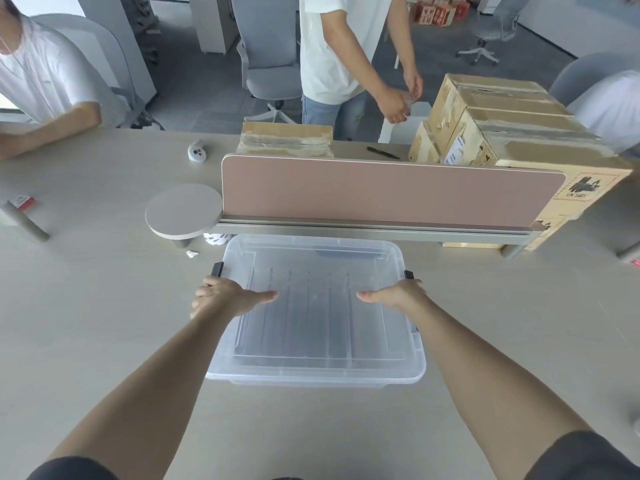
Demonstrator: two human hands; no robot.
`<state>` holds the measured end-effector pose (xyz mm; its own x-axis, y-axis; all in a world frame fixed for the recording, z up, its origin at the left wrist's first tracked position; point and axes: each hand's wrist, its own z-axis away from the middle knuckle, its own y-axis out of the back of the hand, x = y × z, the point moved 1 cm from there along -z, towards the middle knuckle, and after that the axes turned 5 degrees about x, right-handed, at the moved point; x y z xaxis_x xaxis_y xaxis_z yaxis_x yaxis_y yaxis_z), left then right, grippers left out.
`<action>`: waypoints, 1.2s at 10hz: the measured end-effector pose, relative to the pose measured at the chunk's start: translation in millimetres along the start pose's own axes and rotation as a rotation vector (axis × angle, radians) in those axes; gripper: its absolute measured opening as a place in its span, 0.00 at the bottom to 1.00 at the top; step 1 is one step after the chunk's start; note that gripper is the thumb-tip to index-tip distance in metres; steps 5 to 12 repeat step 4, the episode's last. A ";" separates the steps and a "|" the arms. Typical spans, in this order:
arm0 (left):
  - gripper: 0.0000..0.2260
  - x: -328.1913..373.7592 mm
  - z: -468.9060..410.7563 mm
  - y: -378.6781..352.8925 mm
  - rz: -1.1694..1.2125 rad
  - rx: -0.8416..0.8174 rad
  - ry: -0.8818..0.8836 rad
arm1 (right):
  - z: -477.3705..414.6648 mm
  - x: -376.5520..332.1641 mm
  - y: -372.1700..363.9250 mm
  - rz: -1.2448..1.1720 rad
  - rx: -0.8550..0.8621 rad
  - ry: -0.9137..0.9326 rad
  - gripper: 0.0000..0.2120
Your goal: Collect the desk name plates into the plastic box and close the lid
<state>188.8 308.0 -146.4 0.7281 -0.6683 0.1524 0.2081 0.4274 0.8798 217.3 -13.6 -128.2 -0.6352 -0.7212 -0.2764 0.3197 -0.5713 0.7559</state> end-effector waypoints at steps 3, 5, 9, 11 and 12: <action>0.70 6.6 -6.0 -8.3 -0.120 -0.043 -0.049 | 7.1 -6.2 -2.7 0.165 0.143 0.127 0.49; 0.50 1.0 34.1 -8.8 -0.143 0.194 -0.278 | 27.9 -18.6 24.8 0.056 0.135 0.302 0.37; 0.50 1.0 34.1 -8.8 -0.143 0.194 -0.278 | 27.9 -18.6 24.8 0.056 0.135 0.302 0.37; 0.50 1.0 34.1 -8.8 -0.143 0.194 -0.278 | 27.9 -18.6 24.8 0.056 0.135 0.302 0.37; 0.50 1.0 34.1 -8.8 -0.143 0.194 -0.278 | 27.9 -18.6 24.8 0.056 0.135 0.302 0.37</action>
